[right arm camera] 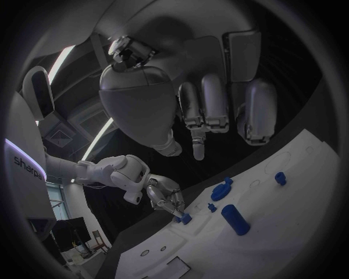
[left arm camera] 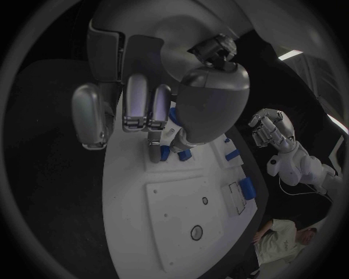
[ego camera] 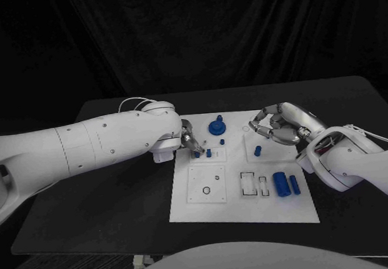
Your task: Assemble the parts on the task board
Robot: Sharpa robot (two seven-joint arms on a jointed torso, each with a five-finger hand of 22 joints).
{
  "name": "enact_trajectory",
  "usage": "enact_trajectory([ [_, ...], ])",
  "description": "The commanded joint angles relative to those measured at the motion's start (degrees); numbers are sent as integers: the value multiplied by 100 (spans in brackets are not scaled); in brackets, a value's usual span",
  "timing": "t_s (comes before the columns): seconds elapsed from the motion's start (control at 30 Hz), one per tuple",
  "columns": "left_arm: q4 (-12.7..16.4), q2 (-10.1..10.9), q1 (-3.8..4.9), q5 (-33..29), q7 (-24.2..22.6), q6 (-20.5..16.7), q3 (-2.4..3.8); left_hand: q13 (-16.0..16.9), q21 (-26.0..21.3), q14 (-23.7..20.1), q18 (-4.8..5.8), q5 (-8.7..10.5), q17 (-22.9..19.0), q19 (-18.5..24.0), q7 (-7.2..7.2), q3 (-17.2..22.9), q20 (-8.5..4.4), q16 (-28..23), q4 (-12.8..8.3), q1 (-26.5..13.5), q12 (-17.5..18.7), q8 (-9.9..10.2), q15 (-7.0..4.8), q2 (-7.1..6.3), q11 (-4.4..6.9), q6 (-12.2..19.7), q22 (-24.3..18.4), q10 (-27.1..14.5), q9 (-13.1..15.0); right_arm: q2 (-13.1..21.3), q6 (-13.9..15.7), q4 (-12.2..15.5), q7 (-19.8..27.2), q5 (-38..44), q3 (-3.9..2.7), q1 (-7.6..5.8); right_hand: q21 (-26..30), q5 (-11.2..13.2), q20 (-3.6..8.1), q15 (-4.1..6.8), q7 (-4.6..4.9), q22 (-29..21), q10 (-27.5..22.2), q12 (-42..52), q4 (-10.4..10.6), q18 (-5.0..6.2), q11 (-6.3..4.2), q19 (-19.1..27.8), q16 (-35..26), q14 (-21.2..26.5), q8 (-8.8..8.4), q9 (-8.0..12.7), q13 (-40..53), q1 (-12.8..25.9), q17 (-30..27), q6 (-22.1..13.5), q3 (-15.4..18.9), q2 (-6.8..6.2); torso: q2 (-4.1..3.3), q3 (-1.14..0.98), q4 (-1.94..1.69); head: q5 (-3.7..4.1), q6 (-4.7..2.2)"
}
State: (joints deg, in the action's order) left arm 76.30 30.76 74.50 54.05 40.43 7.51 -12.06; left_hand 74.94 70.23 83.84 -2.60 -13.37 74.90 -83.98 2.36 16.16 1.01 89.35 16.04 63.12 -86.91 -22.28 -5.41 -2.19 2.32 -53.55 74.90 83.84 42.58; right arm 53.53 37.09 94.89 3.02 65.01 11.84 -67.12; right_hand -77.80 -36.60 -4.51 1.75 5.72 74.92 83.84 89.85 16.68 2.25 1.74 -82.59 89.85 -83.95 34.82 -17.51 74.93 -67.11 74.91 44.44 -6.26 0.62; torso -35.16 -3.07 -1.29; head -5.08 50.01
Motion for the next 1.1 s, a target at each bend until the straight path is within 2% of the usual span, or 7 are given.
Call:
enact_trajectory([
  [0.03, -6, -23, -22, -86, 123, 219, -12, 1284, -38, 595, -92, 2, 1448, -169, 30, -21, 21, -29, 39, -72, 20, 17, 32, -7, -45, 2, 1033, 466, -7, -2, -53, 6, -88, 34, -3, 22, 24, -20, 0, 9, -1, 1052, 616, 15, -10, 115, -14, 24, 15, -605, 24, 6, 1507, -52, 1509, -35, -34, -15, 1, 0, 0, 2, -1],
  [0.2, -18, -26, -23, -60, 133, 267, -12, 1283, -38, 594, -92, 14, 1446, -174, 21, -98, 22, -32, 52, -117, 21, -33, 30, -5, -38, -32, 1034, 465, 31, -2, -58, 5, -87, 34, -3, 45, 24, -20, 0, 9, -1, 1052, 616, 15, -10, 115, -14, 24, 15, -605, 24, 6, 1507, -52, 1509, -35, -34, -15, -1, -1, -3, 0, -1],
  [0.3, -21, -27, -23, -51, 137, 280, -12, 1279, -47, 595, -94, -2, 1447, -179, -14, -204, 11, -30, 45, -148, 26, -177, 12, 23, -13, -70, 1033, 463, 165, -2, -65, 1, -87, 34, -3, 63, 24, -20, 0, 9, -1, 1052, 616, 15, -10, 115, -14, 24, 15, -605, 24, 6, 1507, -52, 1509, -35, -34, -15, -2, 0, -3, 1, -1],
  [0.73, 17, 10, -24, 16, 130, 204, -11, 1285, -64, 597, -94, -64, 1451, -189, -39, -377, -12, -24, 34, -61, 17, -462, -8, 61, 11, 131, 1034, 466, 552, 23, -72, 4, -89, 34, -3, 90, 35, -41, 0, 9, 0, 1048, 616, 15, -7, 117, -13, 30, 15, -605, 25, 8, 1507, -54, 1509, -36, -39, -12, -1, 0, 0, 5, -1],
  [0.77, 26, 19, -24, 29, 130, 191, -11, 1290, -70, 598, -95, -60, 1454, -191, -41, -413, -16, -19, 40, -50, 9, -536, -9, 61, 16, 181, 1033, 469, 642, 25, -71, 4, -89, 34, -3, 91, 35, -41, 0, 9, 0, 1048, 616, 15, -7, 117, -13, 30, 15, -605, 25, 8, 1507, -54, 1509, -36, -39, -12, -1, 0, 0, 4, -1],
  [0.87, 70, 56, -23, 59, 107, 89, -11, 1291, -70, 598, -93, -47, 1456, -196, -46, -465, -16, -16, 48, -49, 7, -640, -14, 68, 16, 243, 1035, 470, 763, 31, -71, 6, -91, 34, -3, 91, 35, -41, 0, 9, 0, 1048, 616, 15, -7, 117, -13, 30, 15, -605, 25, 8, 1507, -54, 1509, -36, -39, -12, -1, 0, 0, 12, -1],
  [1.1, 233, 193, -19, 82, 13, -309, -10, 1293, -50, 601, -89, -51, 1463, -205, -57, -517, -21, -7, 40, -15, 4, -737, -20, 41, 24, 306, 1041, 472, 875, 38, -78, 1, -101, 34, -3, 92, 38, -44, 0, 9, 1, 1047, 616, 15, -5, 118, -13, 32, 15, -605, 25, 8, 1507, -53, 1509, -36, -39, -11, 1, -1, -2, 18, -1],
])
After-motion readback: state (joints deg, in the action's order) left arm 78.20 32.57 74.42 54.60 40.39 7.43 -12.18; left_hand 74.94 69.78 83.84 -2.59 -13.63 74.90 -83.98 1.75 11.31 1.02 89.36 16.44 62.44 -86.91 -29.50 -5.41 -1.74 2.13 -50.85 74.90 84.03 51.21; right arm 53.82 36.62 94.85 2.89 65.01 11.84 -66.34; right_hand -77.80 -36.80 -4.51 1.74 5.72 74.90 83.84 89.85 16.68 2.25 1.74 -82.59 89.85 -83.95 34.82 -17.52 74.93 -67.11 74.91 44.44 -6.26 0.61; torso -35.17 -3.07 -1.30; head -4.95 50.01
